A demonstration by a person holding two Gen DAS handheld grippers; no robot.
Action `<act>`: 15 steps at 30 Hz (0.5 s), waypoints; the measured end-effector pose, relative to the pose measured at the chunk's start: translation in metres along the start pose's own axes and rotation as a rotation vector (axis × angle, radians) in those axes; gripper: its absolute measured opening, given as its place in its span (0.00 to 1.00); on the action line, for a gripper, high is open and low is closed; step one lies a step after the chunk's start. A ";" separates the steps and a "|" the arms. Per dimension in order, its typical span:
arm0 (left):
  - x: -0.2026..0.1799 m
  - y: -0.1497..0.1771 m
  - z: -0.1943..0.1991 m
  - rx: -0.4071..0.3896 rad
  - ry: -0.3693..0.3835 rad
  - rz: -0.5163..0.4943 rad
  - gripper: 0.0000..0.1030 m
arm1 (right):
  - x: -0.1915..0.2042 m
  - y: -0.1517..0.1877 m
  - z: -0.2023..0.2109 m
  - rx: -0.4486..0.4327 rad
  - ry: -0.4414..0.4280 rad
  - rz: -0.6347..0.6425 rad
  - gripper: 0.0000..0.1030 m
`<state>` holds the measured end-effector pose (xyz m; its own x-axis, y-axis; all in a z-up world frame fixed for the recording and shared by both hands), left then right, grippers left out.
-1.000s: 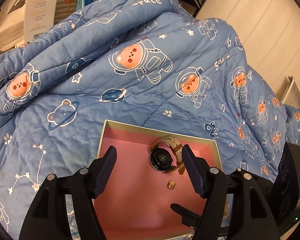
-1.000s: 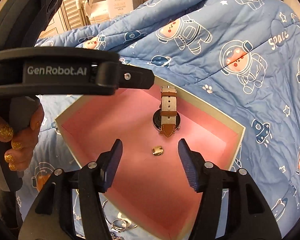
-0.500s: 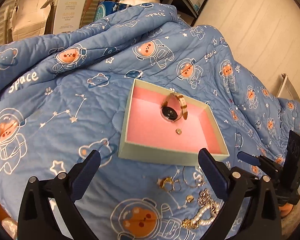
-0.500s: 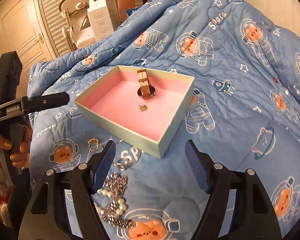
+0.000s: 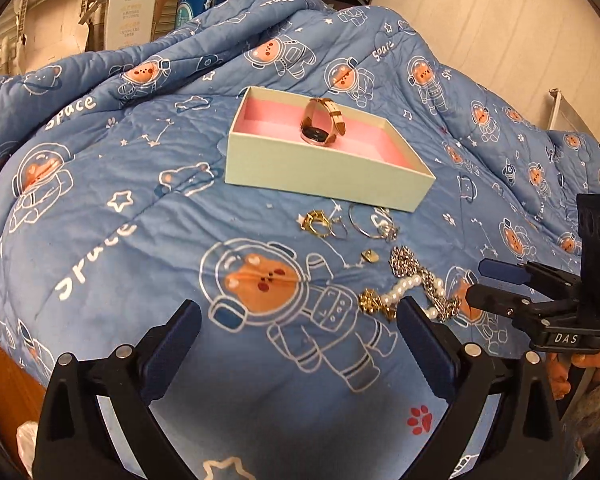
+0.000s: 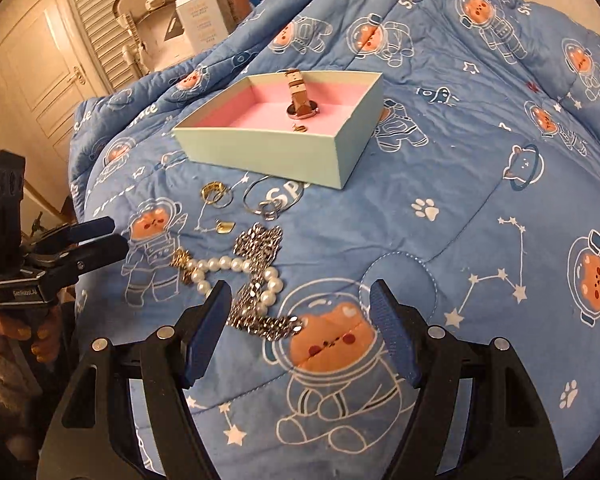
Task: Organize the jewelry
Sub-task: 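Withdraw both tools from the box toward the remaining jewelry, then grasp the silver chain necklace with the right tool while the left tool grasps the gold flower piece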
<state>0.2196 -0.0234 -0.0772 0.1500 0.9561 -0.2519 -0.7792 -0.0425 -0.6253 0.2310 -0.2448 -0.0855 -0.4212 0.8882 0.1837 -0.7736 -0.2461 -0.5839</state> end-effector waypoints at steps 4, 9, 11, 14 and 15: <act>-0.007 0.013 -0.002 0.017 0.002 -0.019 0.93 | 0.017 0.010 -0.003 0.019 -0.007 0.135 0.64; -0.016 0.018 -0.005 0.024 -0.023 -0.077 0.93 | 0.024 0.011 -0.018 0.042 0.004 0.218 0.56; -0.018 0.018 -0.005 0.025 -0.024 -0.087 0.93 | 0.026 0.010 -0.024 0.057 0.010 0.258 0.53; -0.021 0.017 -0.007 0.021 -0.038 -0.118 0.92 | 0.031 0.012 -0.029 0.068 0.017 0.313 0.40; -0.023 0.017 -0.008 0.018 -0.045 -0.133 0.92 | 0.032 0.013 -0.029 0.067 0.013 0.322 0.36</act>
<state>0.2073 -0.0487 -0.0880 0.2254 0.9650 -0.1340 -0.7653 0.0902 -0.6373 0.2207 -0.2080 -0.1101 -0.6435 0.7653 -0.0121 -0.6313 -0.5396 -0.5570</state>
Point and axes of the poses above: each gripper's, at about its wrist camera, not at the fingertips, and z roughly against the way its jaws point, x to its left, y to its underside, the point moved 2 cm from there along -z, roughly the way its jaws point, and after that the axes turned 2 degrees about x, right-handed, at the moved point
